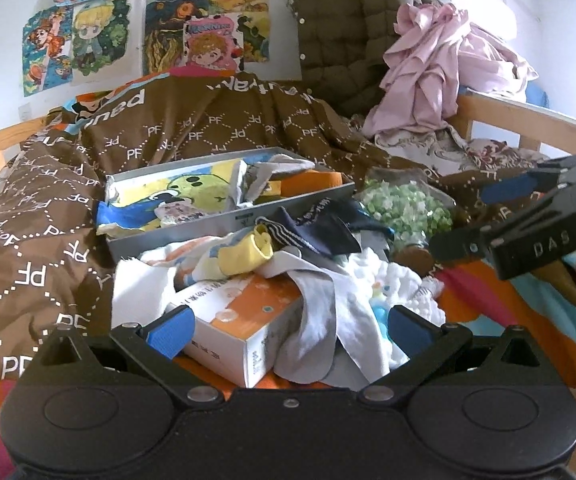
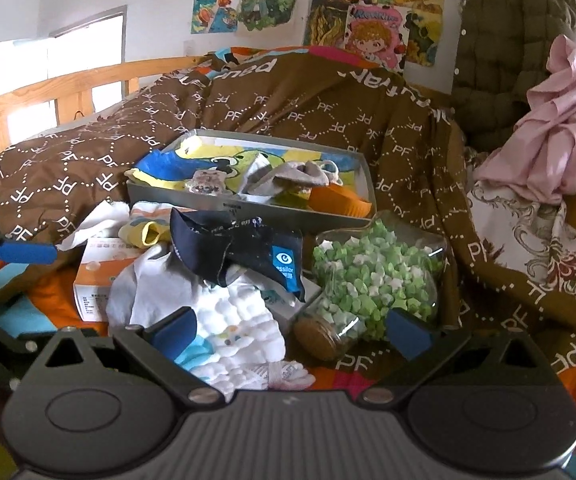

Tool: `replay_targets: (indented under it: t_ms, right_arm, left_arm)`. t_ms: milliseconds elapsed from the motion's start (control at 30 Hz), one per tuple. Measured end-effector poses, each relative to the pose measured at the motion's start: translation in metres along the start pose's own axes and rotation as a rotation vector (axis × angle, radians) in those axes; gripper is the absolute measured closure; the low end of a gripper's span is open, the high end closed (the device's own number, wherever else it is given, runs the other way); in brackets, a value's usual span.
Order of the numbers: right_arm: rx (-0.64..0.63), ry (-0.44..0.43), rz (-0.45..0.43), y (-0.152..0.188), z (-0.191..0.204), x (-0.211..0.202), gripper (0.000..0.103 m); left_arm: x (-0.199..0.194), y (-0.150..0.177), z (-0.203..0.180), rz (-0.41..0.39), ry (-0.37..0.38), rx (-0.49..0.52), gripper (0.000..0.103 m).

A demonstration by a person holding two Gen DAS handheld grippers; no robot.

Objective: Organize soft objects
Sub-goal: 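Move both open tools back over the pile of soft items, then grasp the white-grey cloth with the left tool while the right tool grasps the black cap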

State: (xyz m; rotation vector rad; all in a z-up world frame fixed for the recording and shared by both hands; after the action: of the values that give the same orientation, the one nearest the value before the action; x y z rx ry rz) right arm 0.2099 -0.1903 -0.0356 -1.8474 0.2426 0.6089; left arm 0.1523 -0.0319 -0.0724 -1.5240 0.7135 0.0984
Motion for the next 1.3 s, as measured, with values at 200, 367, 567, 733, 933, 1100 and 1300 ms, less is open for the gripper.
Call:
replay_targets:
  t_ms: [200, 367, 567, 733, 933, 1100, 1300]
  right_arm:
    - [0.022, 0.01, 0.009, -0.001, -0.006, 0.004, 0.0]
    - [0.052, 0.016, -0.01, -0.006, -0.013, 0.009, 0.0]
    - [0.105, -0.034, -0.059, -0.022, -0.011, 0.025, 0.001]
    - [0.087, -0.083, -0.11, -0.028, 0.001, 0.038, 0.004]
    - [0.057, -0.126, -0.135, -0.032, 0.016, 0.048, 0.007]
    - [0.026, -0.153, -0.146, -0.034, 0.029, 0.053, 0.011]
    - [-0.02, -0.165, -0.148, -0.031, 0.043, 0.062, 0.021]
  left_arm:
    - [0.009, 0.002, -0.007, 0.018, 0.027, 0.029, 0.001]
    - [0.019, 0.0, -0.014, 0.035, 0.057, 0.098, 0.001]
    - [0.033, -0.004, -0.019, 0.065, 0.093, 0.146, 0.001]
    - [0.043, -0.007, -0.015, 0.071, 0.086, 0.142, 0.012]
    - [0.048, -0.009, -0.007, 0.071, 0.068, 0.103, 0.018]
    - [0.049, -0.011, 0.0, 0.069, 0.061, 0.068, 0.03]
    - [0.048, -0.015, 0.007, 0.061, 0.012, 0.032, 0.05]
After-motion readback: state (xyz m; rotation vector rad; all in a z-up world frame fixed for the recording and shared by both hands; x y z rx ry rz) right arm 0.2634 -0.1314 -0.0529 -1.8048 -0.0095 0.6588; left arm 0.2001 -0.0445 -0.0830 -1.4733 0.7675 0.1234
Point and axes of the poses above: each gripper's, at about its wrist camera, not at the fingertips, and x roughly the way its jaws point, z to its left, y to its underside, the point moved 7 cm from there along x, roughly the way its jaws point, and after that the axes turned 15 degrees about y, right-handed, at the moved point
